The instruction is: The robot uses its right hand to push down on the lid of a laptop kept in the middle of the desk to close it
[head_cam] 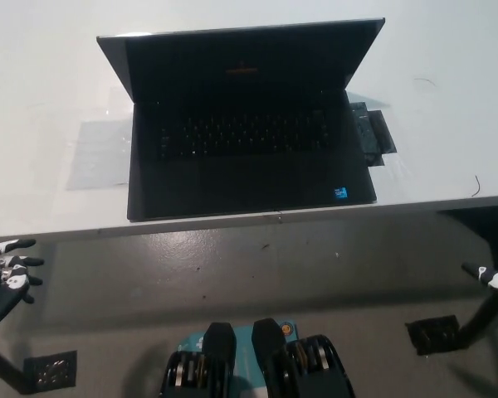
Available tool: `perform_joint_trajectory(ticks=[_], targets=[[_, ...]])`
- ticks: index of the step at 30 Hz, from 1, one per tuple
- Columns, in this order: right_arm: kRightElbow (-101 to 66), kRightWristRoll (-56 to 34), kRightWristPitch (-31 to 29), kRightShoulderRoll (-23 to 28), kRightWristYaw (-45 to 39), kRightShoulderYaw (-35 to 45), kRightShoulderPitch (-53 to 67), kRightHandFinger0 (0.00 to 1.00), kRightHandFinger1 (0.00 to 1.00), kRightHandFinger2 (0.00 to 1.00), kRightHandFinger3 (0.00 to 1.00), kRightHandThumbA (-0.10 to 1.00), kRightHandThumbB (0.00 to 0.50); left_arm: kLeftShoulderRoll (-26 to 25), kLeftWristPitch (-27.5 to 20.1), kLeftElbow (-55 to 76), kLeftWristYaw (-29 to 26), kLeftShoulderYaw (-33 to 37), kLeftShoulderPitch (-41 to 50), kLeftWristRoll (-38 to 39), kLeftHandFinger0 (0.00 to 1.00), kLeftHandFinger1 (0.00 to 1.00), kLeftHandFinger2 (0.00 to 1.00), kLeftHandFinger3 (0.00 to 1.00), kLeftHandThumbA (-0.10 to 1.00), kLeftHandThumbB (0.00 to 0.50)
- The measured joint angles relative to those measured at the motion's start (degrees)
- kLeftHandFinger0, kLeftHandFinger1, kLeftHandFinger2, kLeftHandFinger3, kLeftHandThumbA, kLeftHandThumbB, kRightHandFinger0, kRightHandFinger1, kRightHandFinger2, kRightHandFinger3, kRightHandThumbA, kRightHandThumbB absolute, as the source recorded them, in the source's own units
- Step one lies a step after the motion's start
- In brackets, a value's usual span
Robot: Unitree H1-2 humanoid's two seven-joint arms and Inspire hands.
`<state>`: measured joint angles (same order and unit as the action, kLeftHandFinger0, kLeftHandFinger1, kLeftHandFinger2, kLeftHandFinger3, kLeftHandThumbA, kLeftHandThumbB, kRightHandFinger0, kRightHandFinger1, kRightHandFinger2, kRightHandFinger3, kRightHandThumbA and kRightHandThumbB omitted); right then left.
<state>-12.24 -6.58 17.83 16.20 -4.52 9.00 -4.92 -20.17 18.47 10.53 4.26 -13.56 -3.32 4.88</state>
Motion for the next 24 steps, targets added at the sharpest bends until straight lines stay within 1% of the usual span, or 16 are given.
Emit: perform_joint_trajectory(ticks=[1, 3, 4, 5, 7, 9, 10, 12, 13, 16, 18, 19, 22, 23, 24], targets=[[0.00, -0.22, 0.09, -0.11, 0.00, 0.19, 0.00, 1.00, 0.99, 0.93, 1.00, 1.00, 0.353, 0.00, 0.06, 0.00, 0.03, -0.01, -0.01, 0.02, 0.40, 0.46, 0.57, 0.71, 0.20, 0.011], [-0.12, -0.74, 0.56, -0.50, 0.03, 0.78, 0.02, 1.00, 0.97, 0.91, 1.00, 1.00, 0.352, -0.04, 0.30, 0.01, 0.11, 0.00, -0.07, 0.07, 0.40, 0.47, 0.59, 0.75, 0.20, 0.007], [-0.23, -1.01, 0.74, -0.80, 0.05, 1.21, 0.05, 1.00, 0.98, 0.94, 1.00, 1.00, 0.308, -0.08, 0.46, 0.03, 0.13, 0.00, -0.09, 0.07, 0.38, 0.45, 0.57, 0.76, 0.20, 0.001], [-0.40, -1.36, 1.11, -1.06, 0.08, 1.64, 0.12, 1.00, 0.99, 0.95, 1.00, 1.00, 0.274, -0.16, 0.66, 0.06, 0.19, 0.00, -0.15, 0.08, 0.36, 0.43, 0.56, 0.75, 0.19, 0.000], [-1.01, -1.64, 1.57, -1.21, 0.16, 2.25, 0.31, 1.00, 0.98, 0.95, 1.00, 1.00, 0.287, -0.27, 0.88, 0.09, 0.32, 0.00, -0.20, 0.09, 0.37, 0.45, 0.59, 0.77, 0.19, 0.000], [-2.20, -1.61, 2.58, -1.07, 0.33, 3.00, 0.27, 1.00, 0.94, 0.93, 1.00, 1.00, 0.305, -0.49, 1.00, 0.11, 0.57, 0.00, -0.20, 0.14, 0.40, 0.48, 0.62, 0.78, 0.17, 0.000], [-2.71, -1.59, 3.02, -0.94, 0.36, 3.31, 0.13, 1.00, 0.94, 0.93, 1.00, 1.00, 0.316, -0.61, 1.02, 0.12, 0.69, -0.01, -0.20, 0.18, 0.39, 0.47, 0.62, 0.78, 0.17, 0.000], [-3.77, -1.39, 3.97, -0.05, 0.40, 4.09, -0.62, 1.00, 0.95, 0.94, 1.00, 1.00, 0.321, -0.81, 1.10, 0.17, 0.98, -0.01, -0.18, 0.23, 0.39, 0.47, 0.63, 0.79, 0.17, 0.001], [-4.18, -1.24, 4.55, 0.74, 0.42, 4.35, -1.34, 1.00, 0.99, 0.97, 1.00, 1.00, 0.303, -0.87, 1.12, 0.22, 1.01, -0.01, -0.16, 0.28, 0.40, 0.48, 0.64, 0.80, 0.17, 0.000], [-5.18, -0.66, 6.34, 3.48, 0.44, 4.58, -4.51, 1.00, 0.98, 0.96, 1.00, 1.00, 0.282, -1.06, 1.10, 0.23, 1.07, -0.02, -0.12, 0.38, 0.40, 0.48, 0.63, 0.77, 0.13, 0.000], [-5.47, 0.13, 7.08, 5.30, 0.46, 4.30, -7.22, 1.00, 1.00, 1.00, 1.00, 1.00, 0.297, -1.10, 0.99, 0.23, 1.13, -0.02, -0.10, 0.47, 0.40, 0.48, 0.63, 0.76, 0.13, 0.002], [-5.68, 0.37, 7.42, 6.04, 0.46, 4.02, -8.65, 1.00, 1.00, 1.00, 1.00, 1.00, 0.294, -1.13, 0.96, 0.23, 1.24, -0.02, -0.08, 0.47, 0.40, 0.49, 0.63, 0.76, 0.13, 0.009], [-5.87, 0.95, 8.09, 7.22, 0.46, 2.80, -13.02, 1.00, 1.00, 1.00, 1.00, 1.00, 0.290, -1.19, 0.99, 0.23, 1.37, -0.01, 0.01, 0.47, 0.41, 0.49, 0.62, 0.77, 0.14, 0.003], [-5.84, 1.13, 8.20, 7.44, 0.44, 2.07, -14.73, 1.00, 1.00, 1.00, 1.00, 1.00, 0.296, -1.23, 1.01, 0.23, 1.39, 0.00, 0.04, 0.46, 0.43, 0.50, 0.62, 0.77, 0.14, 0.001], [-5.82, 1.38, 8.27, 7.73, 0.37, 1.23, -16.74, 1.00, 1.00, 1.00, 1.00, 1.00, 0.279, -1.23, 1.01, 0.23, 1.43, 0.01, -0.01, 0.47, 0.42, 0.50, 0.62, 0.77, 0.15, 0.003]])
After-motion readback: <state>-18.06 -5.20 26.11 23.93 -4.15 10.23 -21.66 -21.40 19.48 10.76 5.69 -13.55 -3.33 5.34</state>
